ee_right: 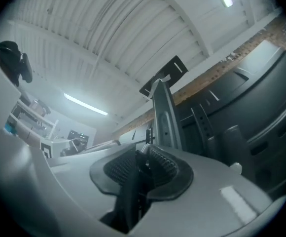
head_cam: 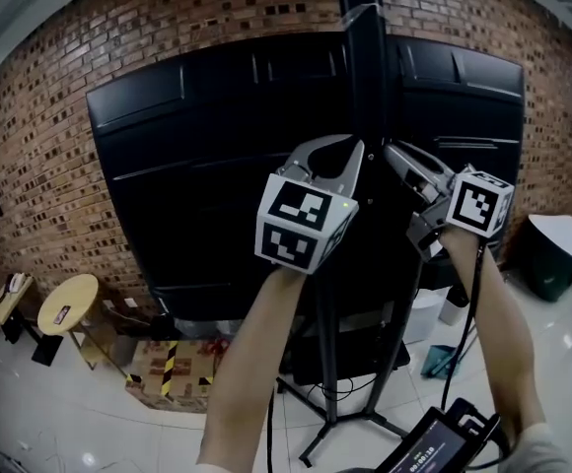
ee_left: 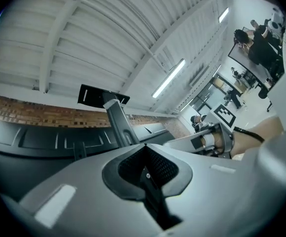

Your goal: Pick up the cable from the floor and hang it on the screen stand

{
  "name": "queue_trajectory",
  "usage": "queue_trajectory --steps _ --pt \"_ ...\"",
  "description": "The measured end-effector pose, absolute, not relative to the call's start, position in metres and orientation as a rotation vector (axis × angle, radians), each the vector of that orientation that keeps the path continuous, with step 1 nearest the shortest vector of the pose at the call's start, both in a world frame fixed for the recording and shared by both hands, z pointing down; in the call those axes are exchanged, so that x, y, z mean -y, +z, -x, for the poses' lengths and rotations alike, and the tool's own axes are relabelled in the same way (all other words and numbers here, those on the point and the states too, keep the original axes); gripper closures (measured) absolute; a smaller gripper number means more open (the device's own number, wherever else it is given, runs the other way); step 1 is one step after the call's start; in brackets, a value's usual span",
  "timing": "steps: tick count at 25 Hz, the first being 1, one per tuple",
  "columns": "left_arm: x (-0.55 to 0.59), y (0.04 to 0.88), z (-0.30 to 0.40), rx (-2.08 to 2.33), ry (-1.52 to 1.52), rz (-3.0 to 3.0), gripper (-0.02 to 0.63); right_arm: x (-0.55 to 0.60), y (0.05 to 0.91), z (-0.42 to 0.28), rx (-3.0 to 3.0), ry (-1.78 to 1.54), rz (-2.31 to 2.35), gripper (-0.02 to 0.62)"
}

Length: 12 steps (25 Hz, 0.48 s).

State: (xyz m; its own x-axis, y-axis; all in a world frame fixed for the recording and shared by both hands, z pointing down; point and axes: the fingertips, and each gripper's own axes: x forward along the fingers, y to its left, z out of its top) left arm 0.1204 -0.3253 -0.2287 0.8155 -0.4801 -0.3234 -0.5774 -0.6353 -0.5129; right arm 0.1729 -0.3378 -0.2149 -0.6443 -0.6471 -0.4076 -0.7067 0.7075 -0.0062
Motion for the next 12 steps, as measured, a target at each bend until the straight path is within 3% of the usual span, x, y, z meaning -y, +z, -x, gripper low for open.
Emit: queue_trajectory --steps 5,9,12 --pt "0.337 -0.229 -0.115 -0.806 0.192 2.353 0.586 0.333 -0.253 -0.160 -2.608 0.338 0.964 0.509" --pt "0.347 -0.261 -0.088 -0.886 0.206 2.300 0.586 0.368 -0.279 -0.131 -2.587 -0.069 1.038 0.508" --pt "0.346 -0.275 -0.063 -0.943 0.225 2.267 0.586 0.389 -0.306 -0.083 -2.709 -0.065 1.016 0.508"
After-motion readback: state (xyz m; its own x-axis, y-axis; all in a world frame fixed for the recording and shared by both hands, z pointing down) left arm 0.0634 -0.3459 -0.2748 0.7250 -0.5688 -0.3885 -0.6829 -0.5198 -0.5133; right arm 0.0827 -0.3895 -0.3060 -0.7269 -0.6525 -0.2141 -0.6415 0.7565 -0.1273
